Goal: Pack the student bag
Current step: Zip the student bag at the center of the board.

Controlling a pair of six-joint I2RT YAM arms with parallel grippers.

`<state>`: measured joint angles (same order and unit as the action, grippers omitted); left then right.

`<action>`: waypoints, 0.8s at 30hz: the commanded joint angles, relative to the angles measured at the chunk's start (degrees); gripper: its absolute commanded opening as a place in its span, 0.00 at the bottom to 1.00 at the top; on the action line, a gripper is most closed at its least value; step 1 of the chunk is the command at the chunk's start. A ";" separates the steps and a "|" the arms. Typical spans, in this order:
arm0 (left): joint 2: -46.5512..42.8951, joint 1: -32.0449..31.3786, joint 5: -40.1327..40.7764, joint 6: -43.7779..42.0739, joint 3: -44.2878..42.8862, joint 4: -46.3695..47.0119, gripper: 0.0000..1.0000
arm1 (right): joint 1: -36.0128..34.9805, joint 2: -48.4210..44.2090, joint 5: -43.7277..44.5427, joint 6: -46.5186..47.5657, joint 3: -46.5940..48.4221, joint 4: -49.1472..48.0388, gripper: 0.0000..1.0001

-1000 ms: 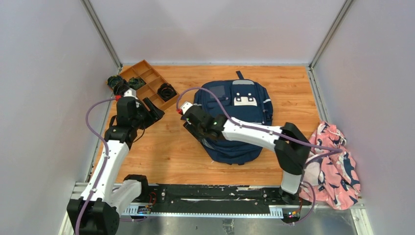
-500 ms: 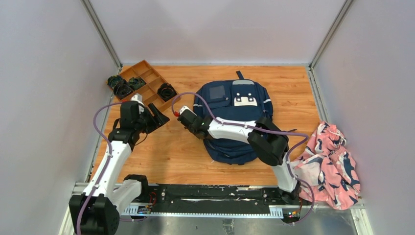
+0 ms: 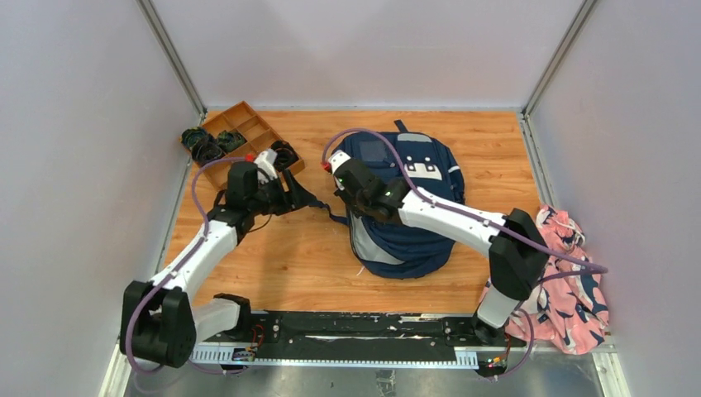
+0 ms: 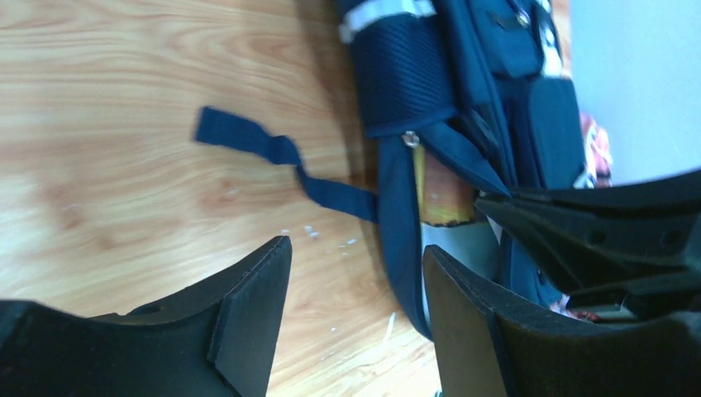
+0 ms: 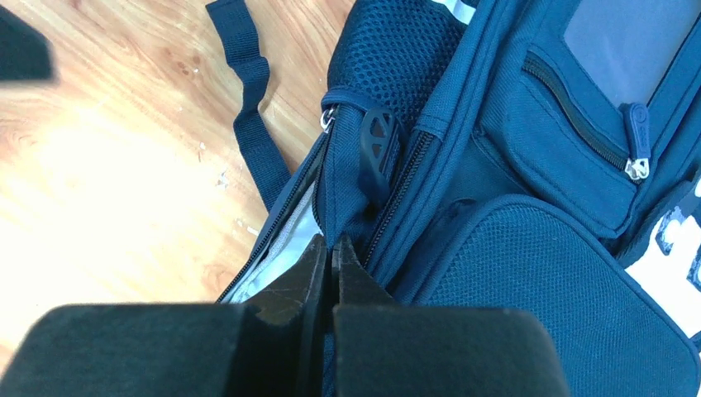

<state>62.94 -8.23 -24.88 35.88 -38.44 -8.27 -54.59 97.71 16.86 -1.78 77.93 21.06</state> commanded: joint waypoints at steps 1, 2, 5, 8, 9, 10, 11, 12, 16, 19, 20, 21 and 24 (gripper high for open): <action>4.30 -6.21 -6.88 -3.41 -1.39 12.45 0.65 | 3.12 -6.62 -6.60 -1.41 -2.71 1.09 0.00; 5.50 -7.74 -6.85 -4.17 -1.71 13.33 0.64 | 3.77 -7.61 -7.91 -1.74 -3.10 1.09 0.00; 9.98 -11.45 -5.54 -5.96 -3.62 14.41 0.62 | 5.66 -9.53 -11.29 -2.15 -3.69 1.05 0.00; 13.43 -12.16 -5.48 -3.29 -3.87 17.38 0.57 | 7.00 -10.15 -12.50 -2.58 -4.20 1.17 0.00; 14.27 -12.16 -5.37 -2.35 -3.78 18.24 0.57 | 7.25 -10.24 -12.77 -2.81 -4.46 1.18 0.00; 14.93 -12.16 -5.35 -1.82 -3.78 18.75 0.57 | 7.42 -10.32 -13.01 -3.14 -4.65 1.11 0.00; 15.44 -12.23 -5.24 -1.59 -3.83 18.89 0.57 | 7.47 -10.35 -13.28 -3.32 -4.94 1.09 0.00; 15.87 -12.25 -5.04 -1.42 -3.88 18.91 0.56 | 7.48 -10.28 -13.68 -3.35 -5.03 1.07 0.00; 16.93 -13.18 -4.24 -1.78 -4.10 19.28 0.54 | 7.61 -10.36 -14.84 -3.92 -5.40 0.72 0.00; 18.38 -16.07 -4.82 -5.05 -5.23 19.90 0.44 | 8.03 -11.22 -15.97 -4.47 -5.35 0.31 0.00; 19.16 -17.24 -5.57 -6.24 -5.74 19.89 0.41 | 8.23 -11.49 -17.82 -4.61 -5.30 0.30 0.00; 20.03 -18.19 -6.40 -7.15 -6.30 19.93 0.35 | 8.45 -11.83 -18.39 -4.71 -5.25 0.30 0.00; 22.68 -19.01 -9.40 -6.99 -7.09 21.82 0.29 | 9.06 -13.26 -19.26 -5.04 -5.59 0.30 0.00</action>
<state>82.98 -25.85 -30.48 31.35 -43.33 9.56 -46.98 89.25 -0.08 -5.69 72.34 23.00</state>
